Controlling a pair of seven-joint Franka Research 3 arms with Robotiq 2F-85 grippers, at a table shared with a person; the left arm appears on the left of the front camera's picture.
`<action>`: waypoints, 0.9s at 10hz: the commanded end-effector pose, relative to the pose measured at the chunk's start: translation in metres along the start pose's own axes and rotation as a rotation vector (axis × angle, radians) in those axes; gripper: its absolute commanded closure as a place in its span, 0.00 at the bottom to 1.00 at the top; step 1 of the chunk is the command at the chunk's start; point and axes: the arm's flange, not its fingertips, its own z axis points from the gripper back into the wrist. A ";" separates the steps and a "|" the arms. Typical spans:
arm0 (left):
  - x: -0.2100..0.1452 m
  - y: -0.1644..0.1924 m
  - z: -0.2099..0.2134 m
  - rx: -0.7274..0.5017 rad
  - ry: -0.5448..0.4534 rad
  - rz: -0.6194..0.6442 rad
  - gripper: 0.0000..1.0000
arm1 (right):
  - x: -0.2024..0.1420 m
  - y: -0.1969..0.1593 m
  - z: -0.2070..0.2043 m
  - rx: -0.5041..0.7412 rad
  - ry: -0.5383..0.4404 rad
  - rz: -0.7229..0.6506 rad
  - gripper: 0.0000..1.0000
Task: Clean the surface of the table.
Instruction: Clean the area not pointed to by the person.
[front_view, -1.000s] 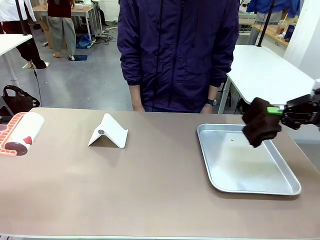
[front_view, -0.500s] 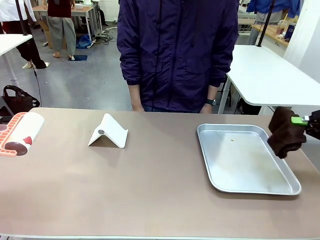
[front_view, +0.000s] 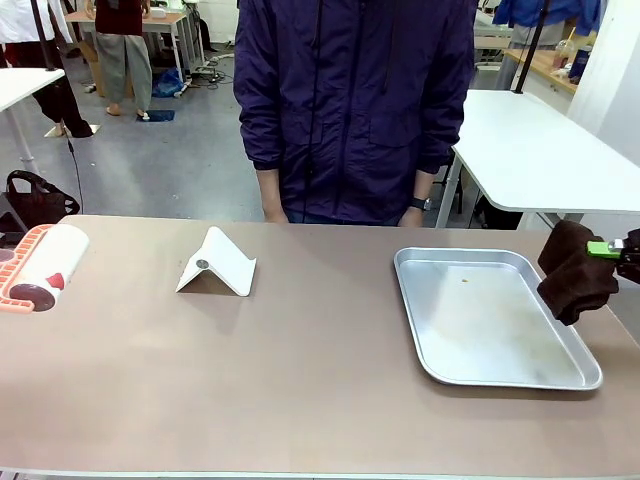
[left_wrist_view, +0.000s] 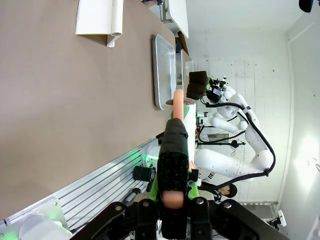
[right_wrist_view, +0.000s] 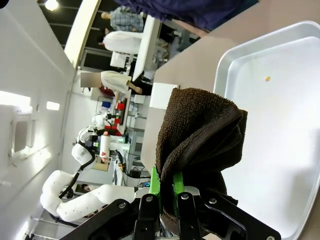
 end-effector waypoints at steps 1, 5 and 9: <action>0.001 -0.003 0.001 -0.010 -0.009 0.005 0.78 | 0.001 0.001 0.001 -0.011 0.001 0.000 0.89; 0.001 -0.003 0.001 -0.010 -0.009 0.005 0.78 | 0.017 0.000 -0.013 -0.072 0.010 -0.006 0.89; 0.001 -0.003 0.001 -0.010 -0.009 0.005 0.78 | 0.072 -0.005 -0.064 -0.401 0.024 -0.064 0.89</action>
